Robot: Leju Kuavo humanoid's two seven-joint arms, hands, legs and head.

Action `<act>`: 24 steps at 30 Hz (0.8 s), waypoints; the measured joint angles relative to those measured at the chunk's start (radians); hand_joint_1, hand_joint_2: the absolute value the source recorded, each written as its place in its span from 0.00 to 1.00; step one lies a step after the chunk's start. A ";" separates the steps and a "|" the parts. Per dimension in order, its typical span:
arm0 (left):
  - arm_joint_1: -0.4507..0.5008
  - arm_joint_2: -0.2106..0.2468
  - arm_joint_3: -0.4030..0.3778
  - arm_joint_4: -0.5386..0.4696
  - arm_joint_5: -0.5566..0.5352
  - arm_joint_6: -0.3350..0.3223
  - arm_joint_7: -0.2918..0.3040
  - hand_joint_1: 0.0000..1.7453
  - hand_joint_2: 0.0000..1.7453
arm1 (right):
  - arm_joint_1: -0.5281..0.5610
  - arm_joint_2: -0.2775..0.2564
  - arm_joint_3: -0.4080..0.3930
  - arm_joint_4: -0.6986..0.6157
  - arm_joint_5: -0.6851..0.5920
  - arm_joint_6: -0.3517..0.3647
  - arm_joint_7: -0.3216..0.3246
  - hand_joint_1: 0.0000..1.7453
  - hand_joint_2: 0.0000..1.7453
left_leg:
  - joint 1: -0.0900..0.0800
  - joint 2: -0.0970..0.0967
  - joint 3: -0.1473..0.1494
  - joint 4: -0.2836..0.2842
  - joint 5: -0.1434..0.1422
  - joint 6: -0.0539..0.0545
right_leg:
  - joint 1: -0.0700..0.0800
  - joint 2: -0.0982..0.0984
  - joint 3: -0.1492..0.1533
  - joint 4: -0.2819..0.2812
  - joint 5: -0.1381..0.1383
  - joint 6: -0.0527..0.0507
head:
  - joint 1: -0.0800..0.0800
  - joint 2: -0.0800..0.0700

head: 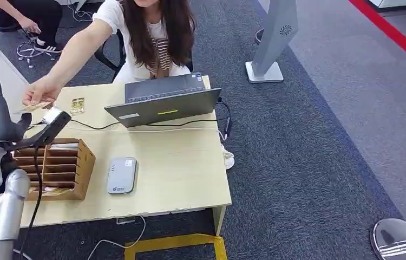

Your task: Pass the card to the sensor for recognition and then transmit it.

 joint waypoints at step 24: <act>-0.029 0.018 -0.045 0.062 -0.026 0.013 0.005 1.00 1.00 | -0.004 0.000 0.019 0.008 0.012 0.008 0.003 0.00 0.00 | 0.000 0.000 0.000 0.000 0.000 0.000 | 0.000 0.000 0.000 0.000 0.000 0.000 | 0.000 0.000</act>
